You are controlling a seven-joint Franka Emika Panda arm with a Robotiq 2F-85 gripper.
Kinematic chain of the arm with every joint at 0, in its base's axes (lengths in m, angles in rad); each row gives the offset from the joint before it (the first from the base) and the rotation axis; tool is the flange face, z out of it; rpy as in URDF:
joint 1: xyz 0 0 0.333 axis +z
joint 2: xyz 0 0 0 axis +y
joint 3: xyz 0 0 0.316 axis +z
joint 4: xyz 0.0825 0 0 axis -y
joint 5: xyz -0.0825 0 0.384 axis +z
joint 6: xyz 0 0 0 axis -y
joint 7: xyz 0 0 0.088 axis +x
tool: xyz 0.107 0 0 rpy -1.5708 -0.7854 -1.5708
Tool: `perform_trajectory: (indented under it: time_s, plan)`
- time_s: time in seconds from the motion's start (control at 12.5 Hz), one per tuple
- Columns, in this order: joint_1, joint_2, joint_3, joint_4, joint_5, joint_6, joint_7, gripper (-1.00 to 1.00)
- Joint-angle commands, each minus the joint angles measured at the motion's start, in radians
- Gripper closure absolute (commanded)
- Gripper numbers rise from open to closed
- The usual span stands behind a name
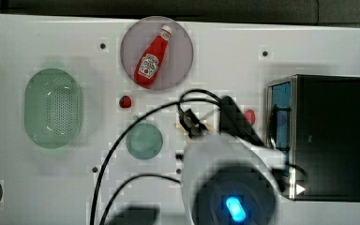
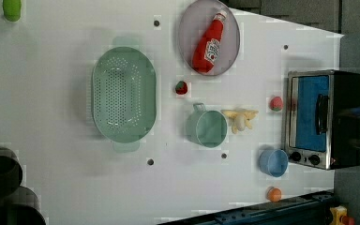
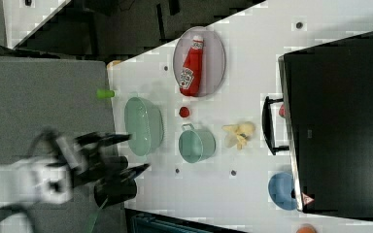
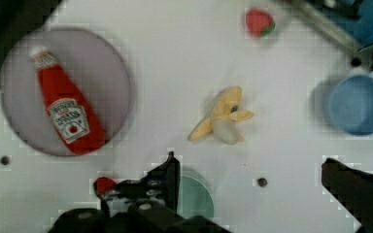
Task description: Pick banana from table and place on oven.
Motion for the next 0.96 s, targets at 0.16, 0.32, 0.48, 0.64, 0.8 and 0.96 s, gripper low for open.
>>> perform_trajectory:
  time_s: [0.16, 0.32, 0.48, 0.64, 0.8, 0.96]
  plan:
    - [-0.001, 0.150, -0.016, -0.141, 0.015, 0.191, 0.036, -1.00]
    - [-0.001, 0.238, -0.021, -0.180, 0.015, 0.316, 0.035, -1.00]
    - [-0.001, 0.325, -0.030, -0.205, 0.015, 0.428, 0.033, -1.00]
    - [-0.002, 0.410, -0.039, -0.218, 0.015, 0.514, 0.033, -1.00]
    - [-0.002, 0.493, -0.044, -0.220, 0.015, 0.598, 0.033, -1.00]
    - [-0.003, 0.572, -0.044, -0.223, 0.015, 0.680, 0.033, -1.00]
